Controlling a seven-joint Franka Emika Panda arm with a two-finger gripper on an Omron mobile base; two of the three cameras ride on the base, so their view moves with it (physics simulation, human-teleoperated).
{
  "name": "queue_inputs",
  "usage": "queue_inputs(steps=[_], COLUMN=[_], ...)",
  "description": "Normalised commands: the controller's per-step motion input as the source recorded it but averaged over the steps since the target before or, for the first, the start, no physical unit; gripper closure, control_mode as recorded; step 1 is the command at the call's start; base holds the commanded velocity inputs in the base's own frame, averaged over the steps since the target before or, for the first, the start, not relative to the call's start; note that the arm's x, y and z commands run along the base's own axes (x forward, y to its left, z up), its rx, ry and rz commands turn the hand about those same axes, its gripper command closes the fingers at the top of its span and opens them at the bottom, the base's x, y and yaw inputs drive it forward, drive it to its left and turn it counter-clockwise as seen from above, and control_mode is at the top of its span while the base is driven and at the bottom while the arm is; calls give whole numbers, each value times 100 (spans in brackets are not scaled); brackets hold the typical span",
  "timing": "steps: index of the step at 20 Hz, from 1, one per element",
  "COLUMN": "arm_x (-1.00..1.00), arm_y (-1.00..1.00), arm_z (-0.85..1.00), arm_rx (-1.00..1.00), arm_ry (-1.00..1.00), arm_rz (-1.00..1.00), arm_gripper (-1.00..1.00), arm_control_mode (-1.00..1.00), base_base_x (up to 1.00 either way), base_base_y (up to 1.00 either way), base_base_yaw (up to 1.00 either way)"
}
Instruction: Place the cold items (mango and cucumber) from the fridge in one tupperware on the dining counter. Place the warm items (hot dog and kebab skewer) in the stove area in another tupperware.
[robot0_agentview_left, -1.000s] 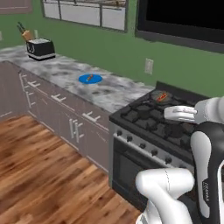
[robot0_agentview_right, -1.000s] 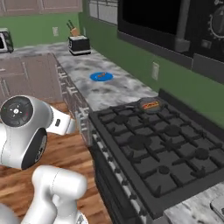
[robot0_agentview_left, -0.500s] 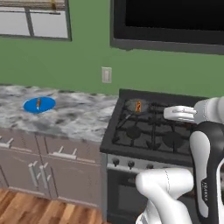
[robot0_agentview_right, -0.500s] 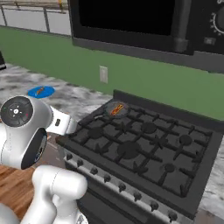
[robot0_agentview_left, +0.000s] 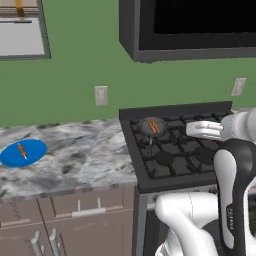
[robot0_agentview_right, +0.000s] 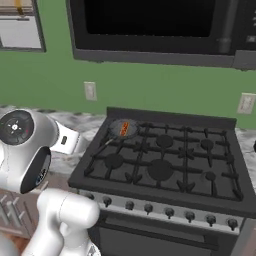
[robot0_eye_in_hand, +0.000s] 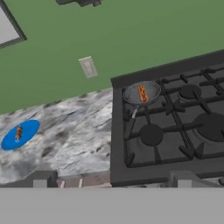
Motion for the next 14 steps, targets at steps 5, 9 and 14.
queue_inputs(steps=[5,9,14], arm_x=[0,0,0], arm_y=[0,0,0], arm_z=[0,0,0], arm_rx=[0,0,0], arm_ry=[0,0,0], arm_rz=[0,0,0], arm_gripper=[-100,-100,-100], arm_control_mode=[100,100,100], base_base_x=[18,13,23], base_base_y=[2,0,24], base_base_yaw=[-7,-2,-7])
